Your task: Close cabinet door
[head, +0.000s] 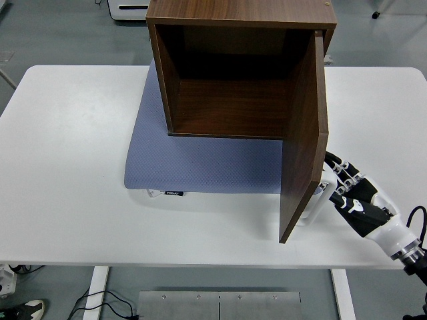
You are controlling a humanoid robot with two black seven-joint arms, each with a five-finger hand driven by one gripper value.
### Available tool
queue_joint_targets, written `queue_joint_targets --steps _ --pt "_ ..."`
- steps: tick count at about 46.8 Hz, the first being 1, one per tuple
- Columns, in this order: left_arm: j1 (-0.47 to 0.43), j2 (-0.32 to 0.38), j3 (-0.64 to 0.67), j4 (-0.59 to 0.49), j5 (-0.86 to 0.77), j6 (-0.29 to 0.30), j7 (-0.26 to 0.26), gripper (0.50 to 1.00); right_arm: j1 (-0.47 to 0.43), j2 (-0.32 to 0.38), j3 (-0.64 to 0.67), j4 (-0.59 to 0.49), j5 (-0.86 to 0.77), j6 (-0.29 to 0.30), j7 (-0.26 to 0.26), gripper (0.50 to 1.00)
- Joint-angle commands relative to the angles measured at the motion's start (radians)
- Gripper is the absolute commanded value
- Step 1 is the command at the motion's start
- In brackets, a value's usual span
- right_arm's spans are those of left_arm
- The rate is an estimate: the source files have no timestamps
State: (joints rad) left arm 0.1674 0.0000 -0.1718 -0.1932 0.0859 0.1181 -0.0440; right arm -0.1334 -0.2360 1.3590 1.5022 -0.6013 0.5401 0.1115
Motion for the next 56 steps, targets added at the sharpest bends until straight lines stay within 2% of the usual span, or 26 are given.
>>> queue_joint_targets --steps 1,7,25,45,56 --pt "0.0 0.0 0.0 0.0 0.0 0.0 -0.001 1.0 0.021 0.012 -0.003 -0.002 0.0 -0.029 0.0 1.0" --pt "0.0 0.0 0.0 0.0 0.0 0.0 -0.001 1.0 0.049 0.021 -0.017 -0.013 0.0 -0.046 0.0 1.0" --pt "0.0 0.0 0.0 0.0 0.0 0.0 0.001 1.0 0.095 0.046 -0.09 -0.019 0.0 -0.048 0.0 1.0" --pt "0.0 0.0 0.0 0.0 0.0 0.0 -0.001 1.0 0.21 0.057 -0.158 -0.068 0.0 -0.051 0.0 1.0" --pt "0.0 0.0 0.0 0.0 0.0 0.0 0.001 1.0 0.271 0.125 -0.208 -0.125 -0.002 -0.054 0.0 1.0"
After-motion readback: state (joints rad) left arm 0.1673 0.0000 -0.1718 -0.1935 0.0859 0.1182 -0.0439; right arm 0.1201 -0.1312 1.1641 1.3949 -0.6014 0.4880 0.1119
